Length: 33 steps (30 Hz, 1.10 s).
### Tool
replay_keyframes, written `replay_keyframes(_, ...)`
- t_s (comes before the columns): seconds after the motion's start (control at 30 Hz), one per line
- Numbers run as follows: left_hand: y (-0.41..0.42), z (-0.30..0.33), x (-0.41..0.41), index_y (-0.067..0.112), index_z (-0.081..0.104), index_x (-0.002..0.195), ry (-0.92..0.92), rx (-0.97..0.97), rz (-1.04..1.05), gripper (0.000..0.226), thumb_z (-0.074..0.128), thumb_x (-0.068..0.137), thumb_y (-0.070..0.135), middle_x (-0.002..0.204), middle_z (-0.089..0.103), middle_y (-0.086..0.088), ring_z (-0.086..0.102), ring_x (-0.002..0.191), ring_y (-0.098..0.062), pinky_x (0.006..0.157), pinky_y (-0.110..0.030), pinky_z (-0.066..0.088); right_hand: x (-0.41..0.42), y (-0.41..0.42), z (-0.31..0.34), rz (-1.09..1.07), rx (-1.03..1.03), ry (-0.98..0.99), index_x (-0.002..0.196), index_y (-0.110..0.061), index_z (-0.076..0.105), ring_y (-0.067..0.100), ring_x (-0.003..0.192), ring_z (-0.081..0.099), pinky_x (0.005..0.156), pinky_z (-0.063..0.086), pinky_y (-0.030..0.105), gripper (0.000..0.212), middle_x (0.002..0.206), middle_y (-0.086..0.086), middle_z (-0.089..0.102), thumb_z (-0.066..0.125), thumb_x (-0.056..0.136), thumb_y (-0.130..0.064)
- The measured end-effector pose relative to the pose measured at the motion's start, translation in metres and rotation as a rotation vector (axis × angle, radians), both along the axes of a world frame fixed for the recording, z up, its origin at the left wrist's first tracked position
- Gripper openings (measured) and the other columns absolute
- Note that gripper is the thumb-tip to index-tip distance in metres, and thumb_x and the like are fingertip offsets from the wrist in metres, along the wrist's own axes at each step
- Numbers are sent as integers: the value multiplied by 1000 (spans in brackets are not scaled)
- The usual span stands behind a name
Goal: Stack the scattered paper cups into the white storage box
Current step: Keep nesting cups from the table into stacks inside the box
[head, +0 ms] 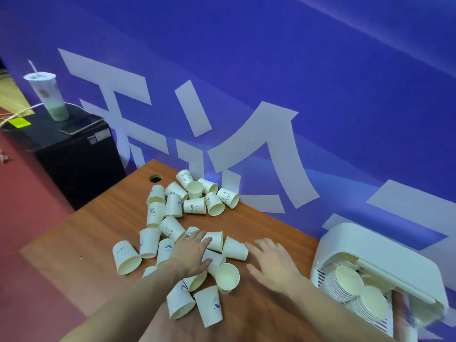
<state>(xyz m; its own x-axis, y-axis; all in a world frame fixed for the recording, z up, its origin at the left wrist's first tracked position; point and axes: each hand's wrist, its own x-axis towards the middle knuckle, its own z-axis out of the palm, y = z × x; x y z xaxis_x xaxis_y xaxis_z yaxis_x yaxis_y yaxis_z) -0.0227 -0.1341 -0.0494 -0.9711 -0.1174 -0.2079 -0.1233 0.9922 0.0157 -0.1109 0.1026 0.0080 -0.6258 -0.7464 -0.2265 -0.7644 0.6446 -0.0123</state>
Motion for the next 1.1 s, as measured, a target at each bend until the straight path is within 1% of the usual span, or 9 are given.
replay_keyframes(0.27,-25,-19,-24,29,31,149,-45,19,-73,61,44,95,53,156,28,-7,26,142,-26,114,-43,27,-12,-50,-17,29,52,-28,143,-29,39,24,127,37,102,34,39,50,136,3,46,42,94,-43)
replay_keyframes(0.37,-30,-25,-40,29,32,149,-48,23,-114,58,45,96,47,154,30,-9,29,139,-27,110,-44,30,-21,-63,-29,47,85,-32,142,-28,41,25,126,37,100,34,40,50,134,4,46,44,94,-41)
replay_keyframes(0.5,-29,-31,-62,27,29,149,-69,28,-157,58,49,96,37,153,27,-13,28,138,-29,110,-43,29,-35,-76,-43,66,122,-30,137,-27,45,27,120,39,97,35,40,44,128,6,47,46,93,-33)
replay_keyframes(0.63,-30,-43,-79,24,28,149,-100,14,-237,65,57,90,25,152,26,-16,32,134,-34,108,-44,30,-50,-89,-60,93,193,-47,142,-27,39,27,120,38,98,33,41,47,128,7,46,43,96,-23)
replay_keyframes(0.77,-34,-62,-93,28,27,146,-141,-23,-298,71,62,85,19,153,23,-17,35,131,-38,105,-46,34,-59,-99,-80,133,233,-63,147,-29,30,28,122,39,97,32,40,59,130,8,46,48,93,-13)
replay_keyframes(0.83,-36,-69,-100,28,30,143,-154,-21,-321,67,61,84,17,150,28,-16,41,126,-37,100,-47,37,-62,-102,-88,151,258,-67,148,-28,28,29,123,38,97,32,40,62,131,9,45,49,92,-10)
replay_keyframes(0.93,-38,-71,-107,27,32,140,-166,-33,-360,62,59,85,14,139,40,-11,52,111,-34,89,-45,41,-66,-103,-97,143,272,-76,144,-26,34,28,124,38,97,32,40,59,132,9,44,50,91,-7)
replay_keyframes(1.03,-38,-71,-114,25,30,141,-194,-50,-389,61,58,88,14,134,43,-11,58,101,-33,80,-43,44,-71,-101,-103,115,268,-86,139,-23,40,29,123,39,96,33,40,55,130,9,46,52,88,-4)
replay_keyframes(1.1,-38,-70,-118,22,32,138,-184,-72,-400,58,59,88,13,130,46,-11,61,95,-30,77,-41,48,-74,-100,-103,101,259,-74,137,-22,43,29,121,42,94,34,40,54,128,9,48,51,87,-3)
